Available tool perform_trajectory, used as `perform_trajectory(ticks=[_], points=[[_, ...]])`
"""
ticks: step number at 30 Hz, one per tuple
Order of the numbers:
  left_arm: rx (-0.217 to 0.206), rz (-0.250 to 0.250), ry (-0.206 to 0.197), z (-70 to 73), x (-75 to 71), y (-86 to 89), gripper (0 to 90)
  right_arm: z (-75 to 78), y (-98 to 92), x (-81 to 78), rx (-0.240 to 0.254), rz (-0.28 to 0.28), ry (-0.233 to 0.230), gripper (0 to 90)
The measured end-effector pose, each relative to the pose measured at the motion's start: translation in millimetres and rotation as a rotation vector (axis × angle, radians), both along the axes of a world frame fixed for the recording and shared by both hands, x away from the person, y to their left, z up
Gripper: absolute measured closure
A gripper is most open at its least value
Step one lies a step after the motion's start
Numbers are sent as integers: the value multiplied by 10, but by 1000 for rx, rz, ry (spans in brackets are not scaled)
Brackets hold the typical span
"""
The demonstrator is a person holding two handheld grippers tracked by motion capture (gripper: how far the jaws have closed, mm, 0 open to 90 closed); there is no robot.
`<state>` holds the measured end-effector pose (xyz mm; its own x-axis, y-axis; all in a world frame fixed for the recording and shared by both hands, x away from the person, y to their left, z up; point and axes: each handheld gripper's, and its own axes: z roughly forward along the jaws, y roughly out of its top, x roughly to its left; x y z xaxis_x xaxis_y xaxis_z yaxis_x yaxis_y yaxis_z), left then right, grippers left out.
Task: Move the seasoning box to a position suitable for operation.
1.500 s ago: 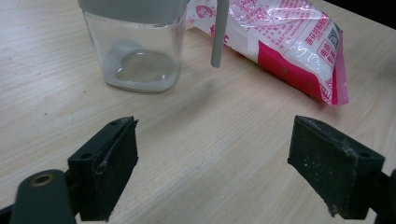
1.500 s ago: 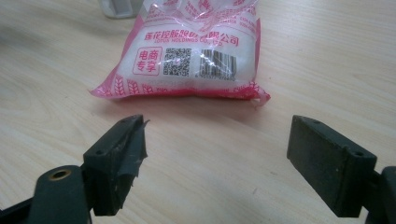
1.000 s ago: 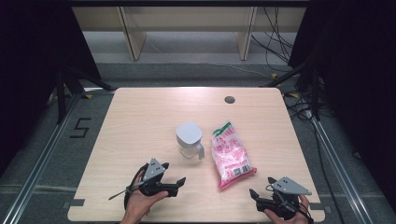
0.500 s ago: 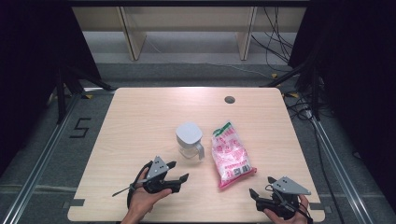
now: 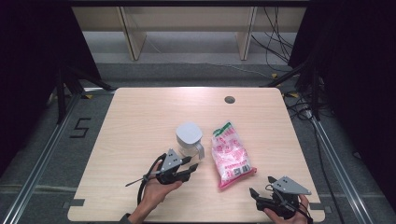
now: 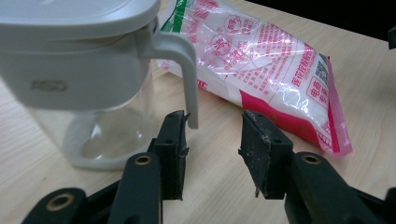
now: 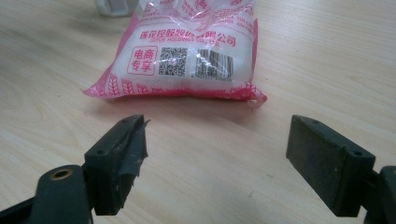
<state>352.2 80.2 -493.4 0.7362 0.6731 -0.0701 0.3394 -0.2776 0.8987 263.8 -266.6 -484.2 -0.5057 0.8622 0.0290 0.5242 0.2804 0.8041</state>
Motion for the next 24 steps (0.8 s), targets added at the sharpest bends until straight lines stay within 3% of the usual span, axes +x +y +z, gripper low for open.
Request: perform_trajectory(ticks=[5,8,10,11,13,15,17,20,22,24], points=[[29,26,-5,-55,133,-105,632,-2,-3,-2,2,1,0,212],[25,34,5,-82,169,-126,646,-5,8,-7,11,-8,4,213],[45,37,-6,-104,199,-158,672,3,31,-33,16,-28,34,213],[34,39,-7,-117,210,-177,685,6,40,-42,20,-36,45,213],[52,43,-17,-129,246,-186,703,-10,12,-2,5,10,9,213],[43,39,-14,-135,253,-203,737,-8,10,-6,-8,12,11,213],[60,34,-28,-155,269,-234,791,-13,22,1,-1,20,11,214],[71,22,-40,-151,290,-217,803,-20,49,-21,-2,-6,20,214],[49,27,-19,-156,285,-214,806,-19,49,-14,3,6,14,214],[52,21,-22,-156,290,-201,809,-24,30,6,-9,22,-1,214]])
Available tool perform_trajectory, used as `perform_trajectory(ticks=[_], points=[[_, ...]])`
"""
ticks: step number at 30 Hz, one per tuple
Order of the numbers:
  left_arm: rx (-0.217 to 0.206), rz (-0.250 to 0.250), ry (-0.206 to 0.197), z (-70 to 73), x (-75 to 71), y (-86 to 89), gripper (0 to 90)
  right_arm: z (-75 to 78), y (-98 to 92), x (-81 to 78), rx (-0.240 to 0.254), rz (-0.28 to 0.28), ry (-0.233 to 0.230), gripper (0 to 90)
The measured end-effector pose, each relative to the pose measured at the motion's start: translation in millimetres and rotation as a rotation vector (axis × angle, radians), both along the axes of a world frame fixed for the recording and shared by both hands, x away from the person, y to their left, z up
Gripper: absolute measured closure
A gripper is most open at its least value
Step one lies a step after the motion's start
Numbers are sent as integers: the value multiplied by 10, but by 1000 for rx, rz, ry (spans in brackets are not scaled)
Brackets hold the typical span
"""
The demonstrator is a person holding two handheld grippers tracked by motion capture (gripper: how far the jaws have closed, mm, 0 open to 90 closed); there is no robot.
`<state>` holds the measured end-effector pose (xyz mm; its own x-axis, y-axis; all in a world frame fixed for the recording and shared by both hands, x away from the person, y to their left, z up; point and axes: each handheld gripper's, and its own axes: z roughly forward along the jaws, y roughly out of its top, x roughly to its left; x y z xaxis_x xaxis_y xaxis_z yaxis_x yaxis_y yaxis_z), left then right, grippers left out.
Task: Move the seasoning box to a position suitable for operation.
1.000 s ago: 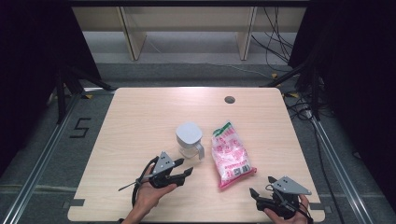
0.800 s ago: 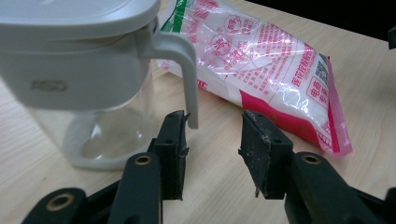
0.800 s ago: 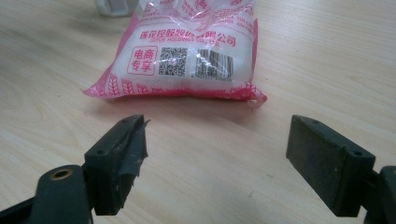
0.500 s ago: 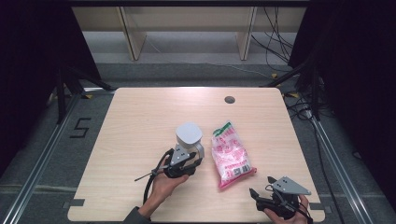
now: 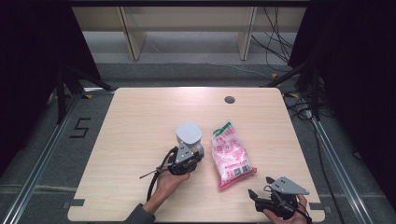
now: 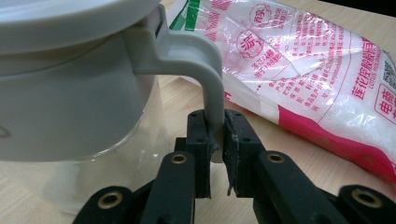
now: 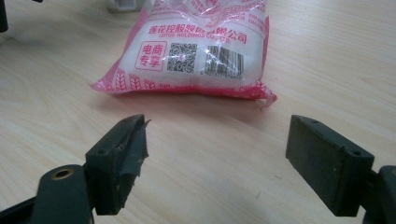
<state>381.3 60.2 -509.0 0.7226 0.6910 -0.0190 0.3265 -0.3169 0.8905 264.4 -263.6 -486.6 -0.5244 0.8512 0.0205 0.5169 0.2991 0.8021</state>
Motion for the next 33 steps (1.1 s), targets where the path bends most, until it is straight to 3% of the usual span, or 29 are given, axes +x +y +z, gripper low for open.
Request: perform_trajectory(ticks=[4,5,7,8,9,10,11,13,15,16,17,18,20,22,26,29,31,33], points=[[13,3,2,10,-8,92,814,2,17,-22,8,-11,18,214],[23,4,-6,11,-10,133,814,-3,-6,3,-6,15,3,214],[34,2,-12,18,-11,165,817,-2,-1,-1,1,10,9,214],[39,18,-11,24,-9,259,820,0,0,-2,-5,12,2,214],[39,16,-14,24,0,295,823,-1,0,1,-12,8,-12,214],[39,16,-14,24,0,295,821,4,5,-4,-7,11,13,214],[40,20,-15,31,14,388,824,-7,-1,12,-21,24,-10,214],[35,36,-15,28,21,437,831,-9,10,9,-10,32,-9,214],[47,48,-20,32,29,482,835,-4,18,-4,-2,14,13,214],[41,49,-18,32,36,508,836,-8,12,4,-9,25,3,214],[42,50,-26,34,34,516,835,-4,28,-19,2,4,28,214],[39,54,-25,45,20,519,825,-10,18,-3,-7,18,8,214],[27,48,-21,59,5,514,734,-10,27,-7,-1,12,10,214],[10,74,-34,102,-13,475,587,-13,19,5,-10,22,4,214],[8,84,-32,91,32,360,519,-15,27,3,-14,28,5,214],[4,109,-33,58,105,308,576,-16,22,4,-25,35,-3,214],[-3,103,-32,57,117,306,670,-14,17,5,-34,33,-9,214],[-5,120,-32,61,123,328,672,-13,24,1,-19,41,3,214]])
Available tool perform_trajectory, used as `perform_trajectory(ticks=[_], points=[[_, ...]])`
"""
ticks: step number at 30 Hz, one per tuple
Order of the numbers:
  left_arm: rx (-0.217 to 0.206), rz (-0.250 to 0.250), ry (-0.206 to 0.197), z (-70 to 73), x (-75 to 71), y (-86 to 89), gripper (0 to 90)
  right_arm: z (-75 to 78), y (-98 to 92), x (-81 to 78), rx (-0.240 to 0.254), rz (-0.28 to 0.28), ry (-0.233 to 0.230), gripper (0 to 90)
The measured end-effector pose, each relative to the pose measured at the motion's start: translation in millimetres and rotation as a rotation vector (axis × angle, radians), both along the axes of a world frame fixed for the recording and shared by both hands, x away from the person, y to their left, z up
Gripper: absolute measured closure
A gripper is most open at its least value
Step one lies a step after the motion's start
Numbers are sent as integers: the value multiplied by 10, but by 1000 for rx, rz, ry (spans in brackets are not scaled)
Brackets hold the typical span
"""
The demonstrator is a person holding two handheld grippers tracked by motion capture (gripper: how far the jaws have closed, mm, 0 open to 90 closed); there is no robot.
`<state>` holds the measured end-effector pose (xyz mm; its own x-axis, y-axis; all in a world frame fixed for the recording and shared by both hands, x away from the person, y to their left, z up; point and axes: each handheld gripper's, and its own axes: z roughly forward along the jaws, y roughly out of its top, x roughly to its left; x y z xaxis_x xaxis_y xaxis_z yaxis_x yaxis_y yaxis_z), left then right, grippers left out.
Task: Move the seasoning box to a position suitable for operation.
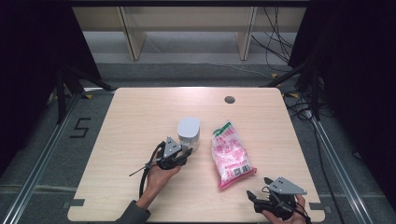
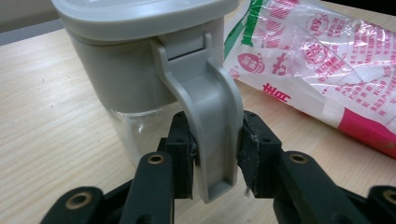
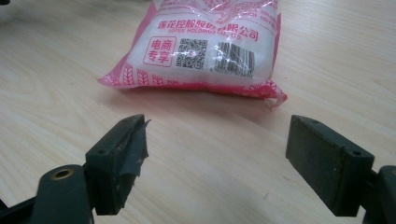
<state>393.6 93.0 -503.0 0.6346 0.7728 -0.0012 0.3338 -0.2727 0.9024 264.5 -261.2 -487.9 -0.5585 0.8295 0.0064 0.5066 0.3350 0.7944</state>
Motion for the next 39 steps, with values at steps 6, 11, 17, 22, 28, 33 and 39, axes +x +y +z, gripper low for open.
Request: perform_trajectory(ticks=[6,11,17,22,28,33,39], points=[[25,99,-20,12,33,217,669,2,18,-10,5,3,0,210],[34,136,-38,28,71,280,670,16,27,-18,-8,7,-10,211],[35,210,-49,9,177,331,674,4,35,-8,-6,19,-5,211],[37,257,-70,-36,273,375,688,9,37,-16,-15,19,-6,211],[7,244,-71,-53,292,434,701,6,49,-24,-11,5,-17,211],[-16,179,-69,-67,270,502,702,7,48,-29,-17,16,3,211],[-29,95,-70,-76,128,521,702,6,42,-22,-23,23,-11,211]])
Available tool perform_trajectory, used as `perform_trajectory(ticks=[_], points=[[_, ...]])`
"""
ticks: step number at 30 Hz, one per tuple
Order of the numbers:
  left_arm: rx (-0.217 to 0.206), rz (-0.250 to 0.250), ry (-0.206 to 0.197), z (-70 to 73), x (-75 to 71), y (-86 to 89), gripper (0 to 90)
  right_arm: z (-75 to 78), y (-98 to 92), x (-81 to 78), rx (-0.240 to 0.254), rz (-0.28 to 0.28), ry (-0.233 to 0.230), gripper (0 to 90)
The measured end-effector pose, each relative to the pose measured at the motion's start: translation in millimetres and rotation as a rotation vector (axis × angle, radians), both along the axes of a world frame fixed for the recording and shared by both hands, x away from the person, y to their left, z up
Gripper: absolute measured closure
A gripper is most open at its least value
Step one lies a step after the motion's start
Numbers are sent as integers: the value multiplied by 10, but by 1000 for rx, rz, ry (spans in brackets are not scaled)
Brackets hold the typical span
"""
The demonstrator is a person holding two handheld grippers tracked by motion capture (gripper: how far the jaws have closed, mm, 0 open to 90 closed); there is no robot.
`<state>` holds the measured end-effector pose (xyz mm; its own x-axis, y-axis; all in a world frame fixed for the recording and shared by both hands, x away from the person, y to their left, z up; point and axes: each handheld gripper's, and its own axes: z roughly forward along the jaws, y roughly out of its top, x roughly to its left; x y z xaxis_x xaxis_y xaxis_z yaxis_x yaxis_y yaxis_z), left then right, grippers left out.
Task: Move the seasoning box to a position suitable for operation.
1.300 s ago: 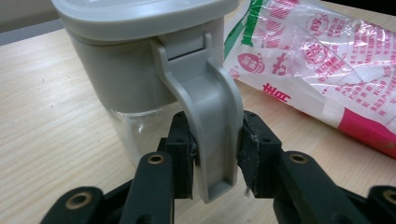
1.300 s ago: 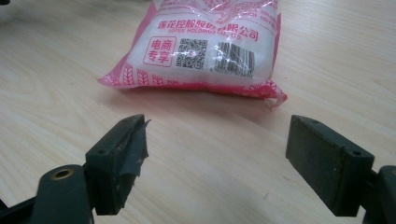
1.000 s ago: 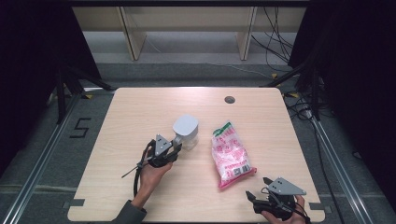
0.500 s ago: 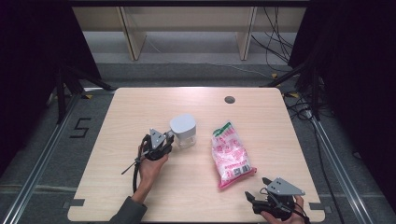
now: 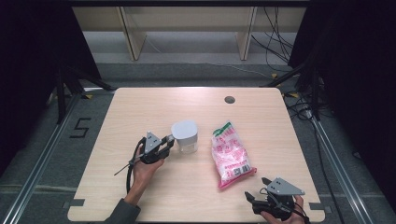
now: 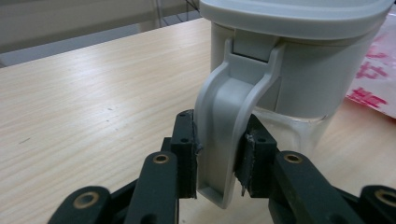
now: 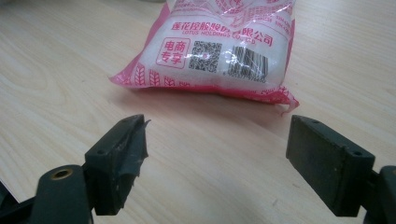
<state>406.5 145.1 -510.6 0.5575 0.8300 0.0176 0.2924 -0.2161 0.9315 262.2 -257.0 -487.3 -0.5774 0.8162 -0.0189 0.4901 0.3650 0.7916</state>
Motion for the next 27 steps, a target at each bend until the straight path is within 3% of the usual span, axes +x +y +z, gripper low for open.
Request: perform_trajectory(ticks=[2,4,9,11,13,14,16,17,21,27], points=[[-4,-6,2,-3,-17,-5,702,3,12,-12,9,-10,8,211],[5,-38,4,7,-77,-9,702,4,0,8,6,24,-4,213],[-4,-85,2,0,-127,-34,702,2,6,8,16,18,5,214],[6,-92,-3,0,-132,-33,701,7,20,-14,13,-13,16,216],[-4,-103,4,0,-144,-43,701,3,7,8,-3,9,-9,217],[-8,-110,3,-2,-144,-51,701,0,26,-3,26,6,16,217],[-9,-128,1,-3,-147,-65,701,7,32,-18,26,-5,24,217],[-8,-134,1,-4,-147,-69,701,8,5,6,-8,15,-22,217],[0,-151,3,1,-139,-111,701,-2,22,10,15,27,5,217],[-12,-157,14,8,-114,-128,699,6,-1,12,-6,17,-8,217]])
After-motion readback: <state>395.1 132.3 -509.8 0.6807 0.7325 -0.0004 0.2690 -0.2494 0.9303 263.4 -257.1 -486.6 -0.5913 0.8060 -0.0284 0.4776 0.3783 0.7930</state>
